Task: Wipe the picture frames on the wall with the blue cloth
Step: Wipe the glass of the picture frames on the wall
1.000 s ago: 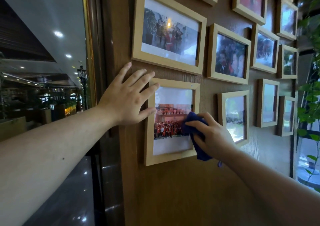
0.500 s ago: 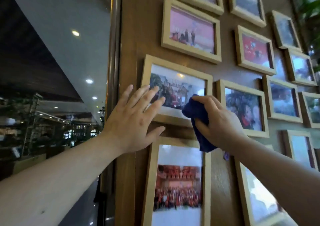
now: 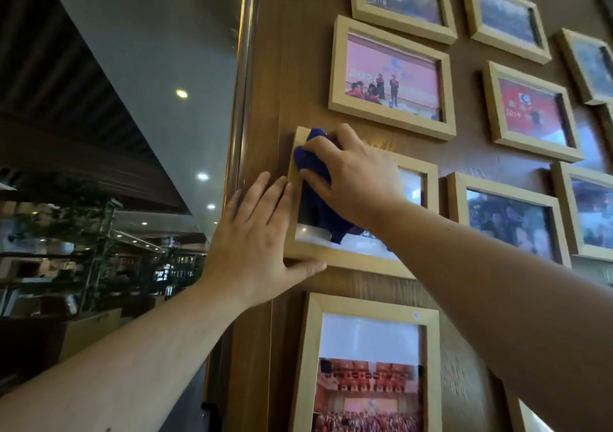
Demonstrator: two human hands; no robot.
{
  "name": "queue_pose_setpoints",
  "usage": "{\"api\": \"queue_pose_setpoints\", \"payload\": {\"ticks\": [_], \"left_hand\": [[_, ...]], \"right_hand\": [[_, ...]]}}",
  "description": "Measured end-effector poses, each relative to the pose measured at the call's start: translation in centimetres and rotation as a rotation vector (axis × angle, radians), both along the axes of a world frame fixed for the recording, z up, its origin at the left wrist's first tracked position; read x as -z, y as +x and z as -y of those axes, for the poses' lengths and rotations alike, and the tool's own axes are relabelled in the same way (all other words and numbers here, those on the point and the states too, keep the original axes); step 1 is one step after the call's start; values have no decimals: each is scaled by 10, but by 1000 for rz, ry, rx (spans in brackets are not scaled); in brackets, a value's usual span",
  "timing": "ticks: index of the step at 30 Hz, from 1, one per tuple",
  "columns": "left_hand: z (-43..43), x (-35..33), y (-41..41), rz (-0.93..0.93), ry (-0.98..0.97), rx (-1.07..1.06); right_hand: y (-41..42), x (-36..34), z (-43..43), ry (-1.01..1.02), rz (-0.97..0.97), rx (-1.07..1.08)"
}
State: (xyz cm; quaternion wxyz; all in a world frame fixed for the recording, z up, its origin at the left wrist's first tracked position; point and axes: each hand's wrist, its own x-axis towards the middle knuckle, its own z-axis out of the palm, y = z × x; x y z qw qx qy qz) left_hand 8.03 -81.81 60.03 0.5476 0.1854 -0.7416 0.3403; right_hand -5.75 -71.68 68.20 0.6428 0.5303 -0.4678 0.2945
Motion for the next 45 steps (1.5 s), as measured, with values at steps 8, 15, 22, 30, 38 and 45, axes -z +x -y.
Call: {"api": "queue_pose_setpoints", "payload": {"ticks": [8, 15, 22, 30, 38, 45], "left_hand": [[0, 1, -1, -5, -6, -24], [2, 1, -2, -14, -11, -14], [1, 2, -2, -19, -4, -22], [-2, 2, -1, -14, -5, -26], [-1, 1, -1, -18, -16, -39], [1, 1, -1, -15, 3, -52]], "right_hand": [[-26, 13, -2, 68, -113, 103], [-101, 35, -39, 124, -32, 199], [-106, 39, -42, 120, 49, 113], [-26, 45, -2, 218, -121, -50], [-78, 56, -33, 254, -188, 110], [-111, 74, -56, 224, -91, 114]]}}
